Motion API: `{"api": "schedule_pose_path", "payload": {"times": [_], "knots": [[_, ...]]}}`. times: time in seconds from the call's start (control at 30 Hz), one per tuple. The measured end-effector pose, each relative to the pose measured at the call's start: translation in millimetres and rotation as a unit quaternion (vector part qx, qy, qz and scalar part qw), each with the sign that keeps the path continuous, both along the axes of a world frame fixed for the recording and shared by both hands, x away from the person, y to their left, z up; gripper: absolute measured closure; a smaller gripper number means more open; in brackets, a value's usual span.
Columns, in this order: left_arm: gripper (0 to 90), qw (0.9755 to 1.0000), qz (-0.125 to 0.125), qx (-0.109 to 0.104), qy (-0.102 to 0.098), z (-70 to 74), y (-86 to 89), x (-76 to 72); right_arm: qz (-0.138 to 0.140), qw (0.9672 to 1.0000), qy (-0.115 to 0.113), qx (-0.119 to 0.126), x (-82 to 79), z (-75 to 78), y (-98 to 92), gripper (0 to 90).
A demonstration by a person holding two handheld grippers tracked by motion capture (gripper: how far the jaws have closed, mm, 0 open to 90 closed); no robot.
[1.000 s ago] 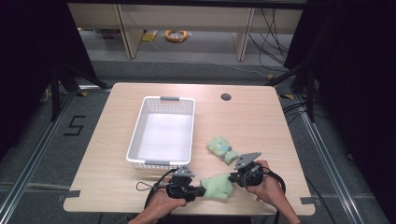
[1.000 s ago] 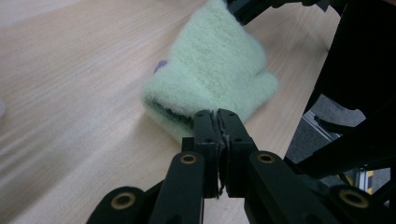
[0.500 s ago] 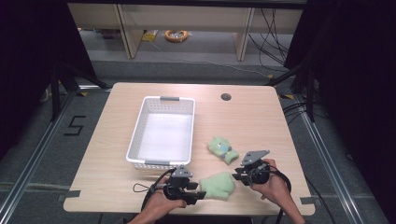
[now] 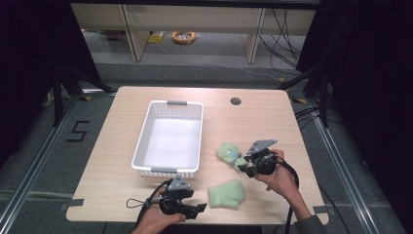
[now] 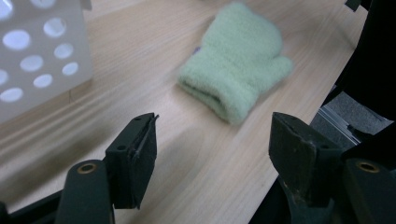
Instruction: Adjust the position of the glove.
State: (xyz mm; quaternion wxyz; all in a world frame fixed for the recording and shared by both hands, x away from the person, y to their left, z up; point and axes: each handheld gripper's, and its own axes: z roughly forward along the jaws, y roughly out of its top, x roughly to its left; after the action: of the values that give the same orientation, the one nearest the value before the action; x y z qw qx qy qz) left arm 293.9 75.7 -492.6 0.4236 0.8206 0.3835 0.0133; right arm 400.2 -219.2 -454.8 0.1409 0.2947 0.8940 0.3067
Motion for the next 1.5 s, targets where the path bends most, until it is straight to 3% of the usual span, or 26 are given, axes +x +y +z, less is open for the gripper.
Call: {"api": "schedule_pose_path", "payload": {"times": [0.1, 0.17, 0.2, 0.37, 0.57, 0.63, 0.73, 0.77, 0.83, 0.87, 0.93, 0.97, 1.0, 1.03, 1.1, 1.13, 1.17, 1.2, 1.23, 1.27, 1.3, 1.37, 1.43, 1.5], "knots": [[32.3, 0.9999, 0.010, -0.009, 0.000, -2.0, 1.2, 0.0, -0.008, 0.9999, 0.006, -0.005, 12.3, -1.9, 6.7, 56.5], [32.2, 1.0000, 0.002, -0.002, 0.005, -1.1, 3.0, 1.0, -0.007, 0.9999, 0.009, -0.012, 16.8, -1.8, 7.5, 56.7], [32.2, 1.0000, 0.004, -0.002, 0.005, -0.7, 3.8, 1.3, -0.028, 0.9995, 0.015, -0.005, 23.0, -4.7, 11.1, 57.0], [32.3, 1.0000, 0.003, -0.007, 0.005, -0.6, 3.4, 1.4, -0.032, 0.9992, 0.025, -0.007, 36.3, -7.2, 16.5, 57.3], [32.5, 0.9999, 0.002, -0.009, 0.007, -1.3, 3.0, 0.8, -0.027, 0.9986, 0.038, -0.027, 55.4, -17.3, 27.0, 57.7], [32.4, 1.0000, 0.000, -0.006, 0.008, -1.4, 3.4, 0.9, -0.032, 0.9975, 0.056, -0.029, 58.6, -20.8, 29.6, 57.0], [32.5, 1.0000, -0.002, -0.005, 0.008, -1.7, 3.2, 0.9, -0.037, 0.9967, 0.065, -0.031, 64.2, -28.3, 31.8, 57.7], [32.4, 1.0000, -0.002, -0.005, 0.008, -1.7, 3.2, 0.9, -0.029, 0.9970, 0.067, -0.026, 66.5, -30.3, 31.3, 61.9], [32.5, 1.0000, 0.000, -0.007, 0.006, -1.9, 2.4, 0.6, -0.033, 0.9965, 0.075, -0.014, 65.2, -32.1, 30.7, 73.2], [32.5, 1.0000, 0.001, -0.004, 0.004, -1.1, 2.0, -0.3, -0.020, 0.9975, 0.068, 0.004, 65.9, -35.6, 29.9, 77.5], [32.5, 1.0000, -0.004, -0.006, 0.004, -0.9, 2.2, 0.0, -0.034, 0.9970, 0.070, 0.003, 63.4, -35.1, 29.0, 80.9], [32.5, 1.0000, -0.005, -0.005, 0.003, -0.7, 2.5, -0.1, -0.022, 0.9974, 0.069, 0.000, 63.1, -33.2, 28.1, 81.7], [32.6, 1.0000, -0.003, -0.007, 0.002, -0.6, 2.5, -0.3, -0.029, 0.9970, 0.072, 0.000, 61.3, -31.8, 28.8, 82.2], [32.6, 1.0000, -0.003, -0.007, 0.002, -0.5, 3.0, -0.1, -0.029, 0.9970, 0.071, 0.015, 60.2, -31.3, 29.1, 82.4], [32.8, 1.0000, 0.001, -0.006, -0.001, -0.4, 2.9, -0.5, -0.034, 0.9966, 0.073, 0.017, 58.7, -27.9, 28.8, 82.6], [32.8, 1.0000, -0.002, -0.009, 0.002, -0.1, 3.6, 0.3, -0.052, 0.9944, 0.082, 0.040, 52.7, -18.8, 28.5, 82.6], [32.9, 1.0000, -0.002, -0.009, 0.002, -0.1, 3.6, 0.3, -0.052, 0.9944, 0.082, 0.040, 52.7, -18.8, 28.5, 82.6], [33.0, 0.9999, 0.000, -0.010, 0.001, 0.1, 3.8, 0.5, -0.050, 0.9966, 0.051, 0.041, 47.1, -11.9, 26.7, 82.6], [33.0, 0.9999, 0.000, -0.010, 0.001, 0.1, 3.8, 0.5, -0.050, 0.9966, 0.051, 0.041, 47.1, -11.9, 26.7, 82.6], [33.0, 0.9999, 0.001, -0.011, 0.000, 0.5, 3.9, 0.5, -0.032, 0.9966, 0.041, 0.064, 38.8, -1.2, 25.5, 82.6], [33.0, 0.9999, 0.003, -0.013, -0.001, 0.6, 3.6, 0.2, -0.035, 0.9964, 0.034, 0.070, 33.6, 4.9, 24.7, 82.6], [33.1, 0.9999, 0.004, -0.015, -0.002, 0.9, 3.5, -0.2, -0.029, 0.9959, 0.037, 0.077, 27.8, 11.5, 24.2, 82.6], [33.2, 0.9999, 0.003, -0.016, -0.005, 1.9, 3.2, -0.8, -0.026, 0.9946, 0.030, 0.096, 9.1, 21.2, 23.8, 82.6], [33.2, 0.9999, 0.003, -0.014, -0.005, 2.5, 3.1, -1.1, -0.032, 0.9938, 0.036, 0.100, 1.7, 22.6, 23.9, 82.5]]}}
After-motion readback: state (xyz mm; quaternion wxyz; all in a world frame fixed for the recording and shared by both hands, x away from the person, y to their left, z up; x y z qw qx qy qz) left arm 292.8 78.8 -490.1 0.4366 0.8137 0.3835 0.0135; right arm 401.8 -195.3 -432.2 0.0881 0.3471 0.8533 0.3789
